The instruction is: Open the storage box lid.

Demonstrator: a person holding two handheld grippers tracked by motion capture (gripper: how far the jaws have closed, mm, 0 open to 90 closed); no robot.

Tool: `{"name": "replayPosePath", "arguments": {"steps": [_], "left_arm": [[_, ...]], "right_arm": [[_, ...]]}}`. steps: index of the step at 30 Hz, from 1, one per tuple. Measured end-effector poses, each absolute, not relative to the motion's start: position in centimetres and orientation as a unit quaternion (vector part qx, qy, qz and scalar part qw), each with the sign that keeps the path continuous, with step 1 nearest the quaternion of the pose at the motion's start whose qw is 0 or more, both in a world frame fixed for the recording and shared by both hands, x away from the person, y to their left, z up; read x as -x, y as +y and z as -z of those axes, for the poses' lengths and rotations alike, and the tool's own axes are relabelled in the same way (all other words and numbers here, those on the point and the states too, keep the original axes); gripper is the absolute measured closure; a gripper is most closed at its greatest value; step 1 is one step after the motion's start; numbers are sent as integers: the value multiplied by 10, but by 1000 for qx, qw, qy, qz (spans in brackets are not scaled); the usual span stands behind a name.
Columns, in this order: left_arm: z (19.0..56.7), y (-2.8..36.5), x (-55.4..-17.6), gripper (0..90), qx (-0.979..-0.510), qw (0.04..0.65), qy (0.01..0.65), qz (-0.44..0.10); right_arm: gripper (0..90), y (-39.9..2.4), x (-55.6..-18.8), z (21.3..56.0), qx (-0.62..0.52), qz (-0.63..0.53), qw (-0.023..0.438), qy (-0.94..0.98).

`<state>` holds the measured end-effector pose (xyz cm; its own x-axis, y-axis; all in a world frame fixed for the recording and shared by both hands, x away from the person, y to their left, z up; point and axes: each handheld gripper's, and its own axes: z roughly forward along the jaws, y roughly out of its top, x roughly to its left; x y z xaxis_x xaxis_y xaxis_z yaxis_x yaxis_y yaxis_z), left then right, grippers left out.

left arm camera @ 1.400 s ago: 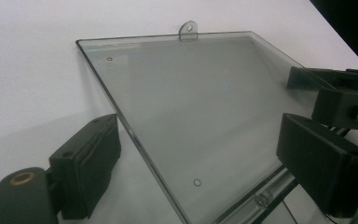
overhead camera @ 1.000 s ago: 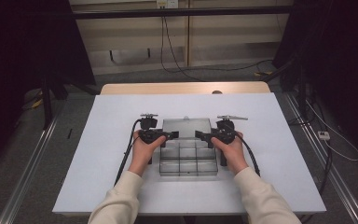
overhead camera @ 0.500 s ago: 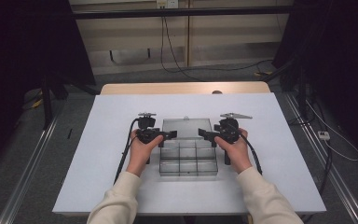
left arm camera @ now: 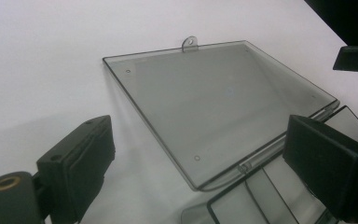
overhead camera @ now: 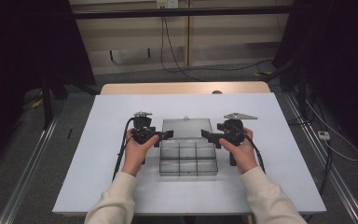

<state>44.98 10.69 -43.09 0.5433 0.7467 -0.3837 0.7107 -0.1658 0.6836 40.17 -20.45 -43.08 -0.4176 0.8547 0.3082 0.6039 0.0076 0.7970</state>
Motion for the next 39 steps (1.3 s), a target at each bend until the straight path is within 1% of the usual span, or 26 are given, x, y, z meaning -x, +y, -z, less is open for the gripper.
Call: {"name": "replayPosePath", "arguments": {"steps": [5,8,21,29,39], "left_arm": [[425,112,-444,86,-765,442,468,-30],[422,115,-441,83,-766,444,464,-35],[418,133,-430,78,-770,457,443,-45],[417,138,-419,74,-784,455,419,-48],[416,144,-412,74,-785,460,412,-54]], "right_arm": [[181,-207,-398,430,-515,-467,130,707],[178,-210,-394,427,-504,-461,139,717],[176,-228,-375,423,-493,-462,144,723],[165,-236,-365,421,-482,-459,146,732],[134,-253,-352,426,-469,-454,144,744]]}}
